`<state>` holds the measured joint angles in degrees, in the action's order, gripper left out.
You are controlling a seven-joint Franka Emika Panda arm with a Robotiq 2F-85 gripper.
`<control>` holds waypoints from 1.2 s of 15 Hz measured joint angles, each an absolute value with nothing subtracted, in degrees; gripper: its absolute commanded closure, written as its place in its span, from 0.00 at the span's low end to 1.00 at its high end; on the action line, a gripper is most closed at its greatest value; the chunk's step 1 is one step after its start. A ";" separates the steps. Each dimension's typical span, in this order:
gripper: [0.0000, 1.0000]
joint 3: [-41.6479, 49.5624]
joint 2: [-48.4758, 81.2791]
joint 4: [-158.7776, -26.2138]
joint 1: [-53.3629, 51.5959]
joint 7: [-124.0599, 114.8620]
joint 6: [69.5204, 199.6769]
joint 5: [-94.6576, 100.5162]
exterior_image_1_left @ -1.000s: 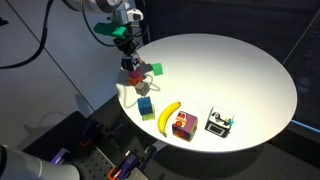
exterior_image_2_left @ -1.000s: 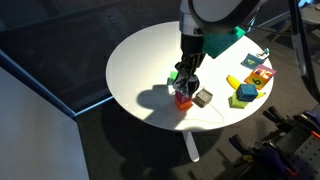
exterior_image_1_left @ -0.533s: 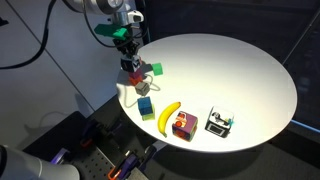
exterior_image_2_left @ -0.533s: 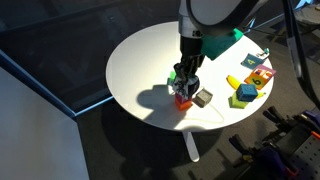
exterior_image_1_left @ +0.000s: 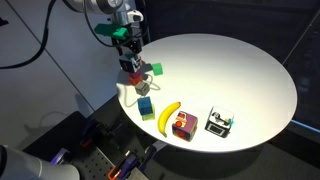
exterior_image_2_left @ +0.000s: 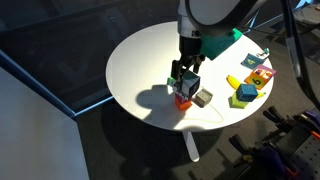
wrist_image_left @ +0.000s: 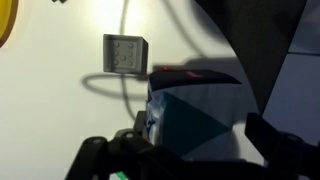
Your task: Pick up the square toy on the left and put it on top of the stack.
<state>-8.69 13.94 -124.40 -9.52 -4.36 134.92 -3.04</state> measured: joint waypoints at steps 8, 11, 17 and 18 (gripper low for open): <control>0.00 -9.53 12.52 -122.75 -9.52 -2.38 132.78 -3.90; 0.00 -9.54 11.09 -122.73 -9.52 -1.24 130.83 -3.87; 0.00 -9.05 6.42 -125.52 -8.80 4.41 127.84 -1.78; 0.00 -8.75 5.38 -126.46 -8.56 5.11 127.78 -1.52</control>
